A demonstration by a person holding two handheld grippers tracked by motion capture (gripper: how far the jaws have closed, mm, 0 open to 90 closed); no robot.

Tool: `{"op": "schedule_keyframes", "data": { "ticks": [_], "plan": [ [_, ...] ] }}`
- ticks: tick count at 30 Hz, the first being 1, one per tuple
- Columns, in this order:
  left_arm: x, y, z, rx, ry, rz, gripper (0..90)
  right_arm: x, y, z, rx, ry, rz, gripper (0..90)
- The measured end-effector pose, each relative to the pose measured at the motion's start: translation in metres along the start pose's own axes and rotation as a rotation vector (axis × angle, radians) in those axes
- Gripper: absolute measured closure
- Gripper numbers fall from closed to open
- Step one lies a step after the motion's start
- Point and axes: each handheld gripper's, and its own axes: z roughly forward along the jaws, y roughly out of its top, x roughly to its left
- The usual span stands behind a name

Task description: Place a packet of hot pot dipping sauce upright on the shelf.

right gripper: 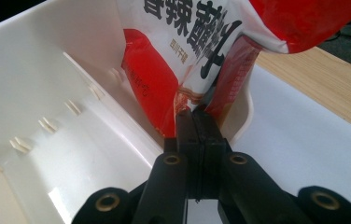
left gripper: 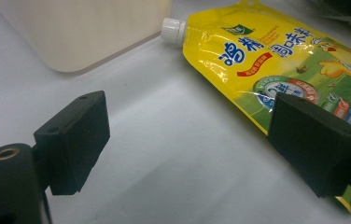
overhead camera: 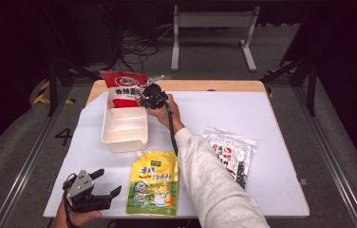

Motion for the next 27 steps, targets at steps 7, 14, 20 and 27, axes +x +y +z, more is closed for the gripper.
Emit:
{"op": "schedule_keyframes", "data": {
  "ticks": [7, 14, 20, 27],
  "plan": [
    [-0.001, 0.001, 0.001, -0.001, 0.000, 0.005, 13.7, 0.000, -0.001, -0.015, -0.045, -0.009, 0.026, 85.3],
    [-0.004, 0.003, 0.002, 0.003, 0.005, 0.016, 13.7, -0.006, -0.006, -0.048, -0.083, -0.023, 0.007, 83.1],
    [-0.008, 0.005, 0.003, 0.000, -0.009, 0.022, 14.0, -0.007, -0.015, -0.077, -0.091, -0.026, -0.011, 82.4],
    [-0.010, 0.007, 0.006, 0.007, -0.022, 0.024, 14.3, -0.001, -0.037, -0.112, -0.088, 0.000, -0.062, 81.1]
  ]
}}
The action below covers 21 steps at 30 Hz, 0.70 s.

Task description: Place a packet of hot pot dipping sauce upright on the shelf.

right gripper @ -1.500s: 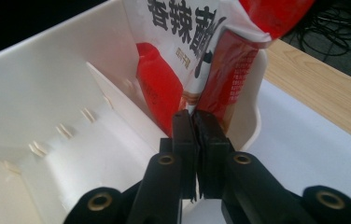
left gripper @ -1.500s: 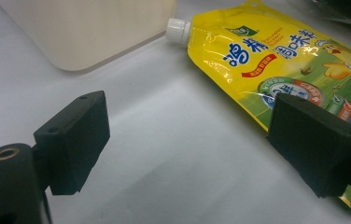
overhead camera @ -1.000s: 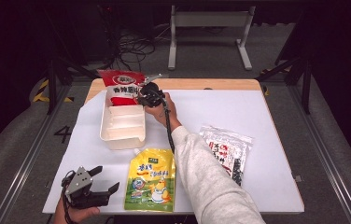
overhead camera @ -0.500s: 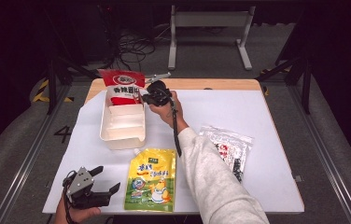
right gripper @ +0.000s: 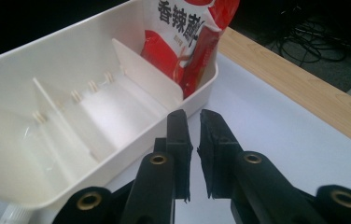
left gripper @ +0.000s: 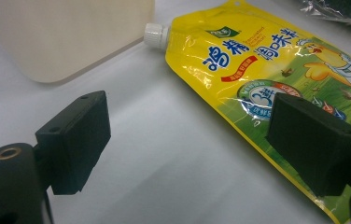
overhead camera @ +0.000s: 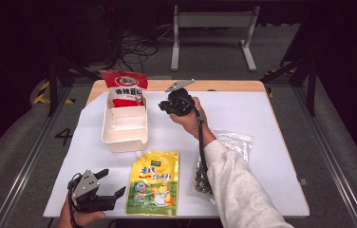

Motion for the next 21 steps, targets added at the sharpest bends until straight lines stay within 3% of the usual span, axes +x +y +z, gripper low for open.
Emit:
{"op": "schedule_keyframes", "data": {
  "ticks": [13, 21],
  "plan": [
    [-0.003, 0.004, 0.009, 0.025, -0.031, 0.003, 14.4, 0.007, -0.037, -0.064, -0.009, 0.030, -0.050, 77.9],
    [-0.006, 0.007, 0.015, 0.044, -0.062, 0.010, 14.2, 0.010, -0.052, -0.094, -0.016, 0.014, -0.075, 72.6]
  ]
}}
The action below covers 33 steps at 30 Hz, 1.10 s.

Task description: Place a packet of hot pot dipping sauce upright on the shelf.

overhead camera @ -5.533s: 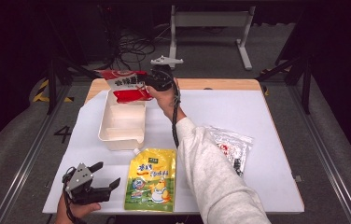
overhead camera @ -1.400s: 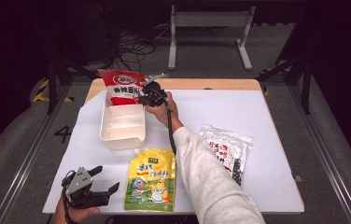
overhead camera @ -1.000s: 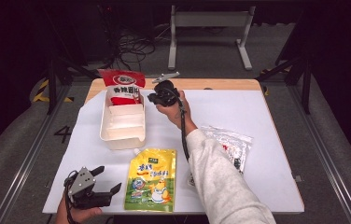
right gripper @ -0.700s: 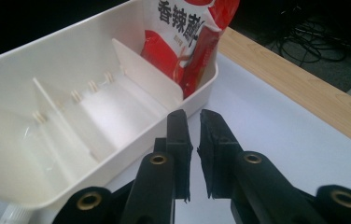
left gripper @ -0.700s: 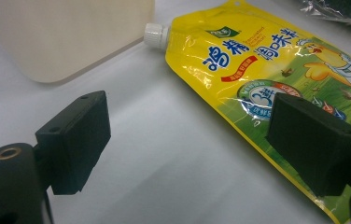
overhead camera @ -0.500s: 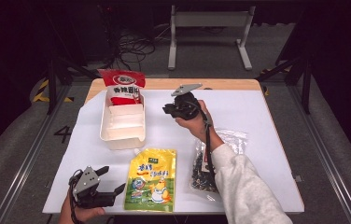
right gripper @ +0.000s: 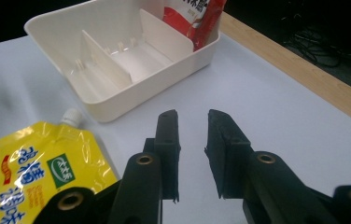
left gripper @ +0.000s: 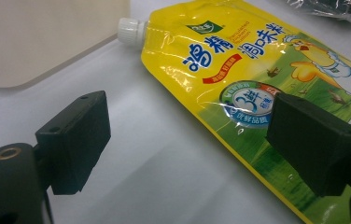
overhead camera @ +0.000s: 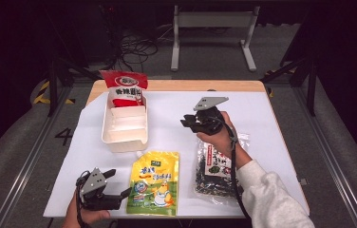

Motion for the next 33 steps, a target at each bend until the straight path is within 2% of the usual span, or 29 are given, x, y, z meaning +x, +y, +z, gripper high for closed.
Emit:
{"op": "schedule_keyframes", "data": {
  "ticks": [6, 13, 14, 16, 17, 21, 22, 26, 30, 33],
  "plan": [
    [0.001, 0.002, 0.003, 0.007, 0.001, 0.017, 14.2, 0.001, -0.013, -0.024, 0.001, -0.025, -0.022, 71.8],
    [0.000, 0.005, 0.007, 0.013, 0.011, 0.021, 14.2, -0.006, -0.050, -0.054, 0.012, -0.050, 0.001, 66.2],
    [0.000, 0.006, 0.007, 0.011, 0.008, 0.026, 14.2, -0.008, -0.057, -0.059, 0.016, -0.066, 0.006, 64.7],
    [0.001, 0.007, 0.008, 0.015, 0.014, 0.039, 14.2, -0.013, -0.072, -0.069, 0.019, -0.072, 0.033, 59.6],
    [0.000, 0.007, 0.009, 0.014, 0.014, 0.029, 14.3, -0.014, -0.077, -0.072, 0.022, -0.076, 0.043, 56.9],
    [0.001, 0.009, 0.011, 0.020, 0.014, 0.044, 14.3, -0.022, -0.109, -0.086, 0.060, -0.100, 0.112, 46.6],
    [0.001, 0.009, 0.011, 0.020, 0.014, 0.044, 14.3, -0.022, -0.109, -0.086, 0.060, -0.100, 0.112, 46.6],
    [0.000, 0.010, 0.012, 0.024, 0.008, 0.049, 14.3, -0.028, -0.141, -0.099, 0.090, -0.111, 0.183, 38.7],
    [-0.001, 0.010, 0.013, 0.023, 0.009, 0.059, 14.3, -0.031, -0.163, -0.112, 0.100, -0.119, 0.254, 32.8],
    [-0.001, 0.011, 0.013, 0.025, 0.007, 0.057, 14.3, -0.032, -0.178, -0.115, 0.106, -0.119, 0.301, 27.2]
  ]
}}
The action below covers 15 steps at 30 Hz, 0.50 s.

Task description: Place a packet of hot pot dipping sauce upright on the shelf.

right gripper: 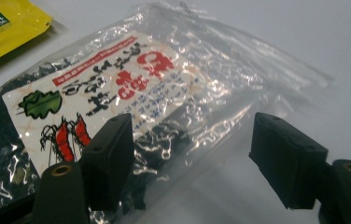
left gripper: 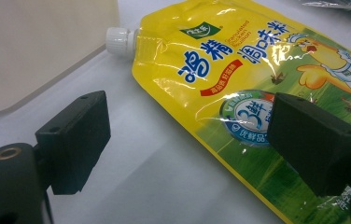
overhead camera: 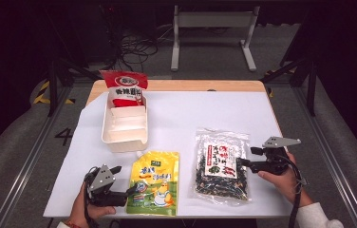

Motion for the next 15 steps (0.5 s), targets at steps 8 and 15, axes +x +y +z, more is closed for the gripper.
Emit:
{"op": "schedule_keyframes", "data": {
  "ticks": [8, 15],
  "plan": [
    [-0.001, 0.003, 0.001, -0.002, -0.016, 0.001, 14.2, -0.005, -0.016, 0.012, 0.034, 0.075, 0.125, 13.5],
    [-0.006, 0.021, -0.001, -0.049, -0.072, 0.008, 14.2, 0.009, -0.010, 0.022, 0.056, 0.090, 0.115, 12.6]
  ]
}}
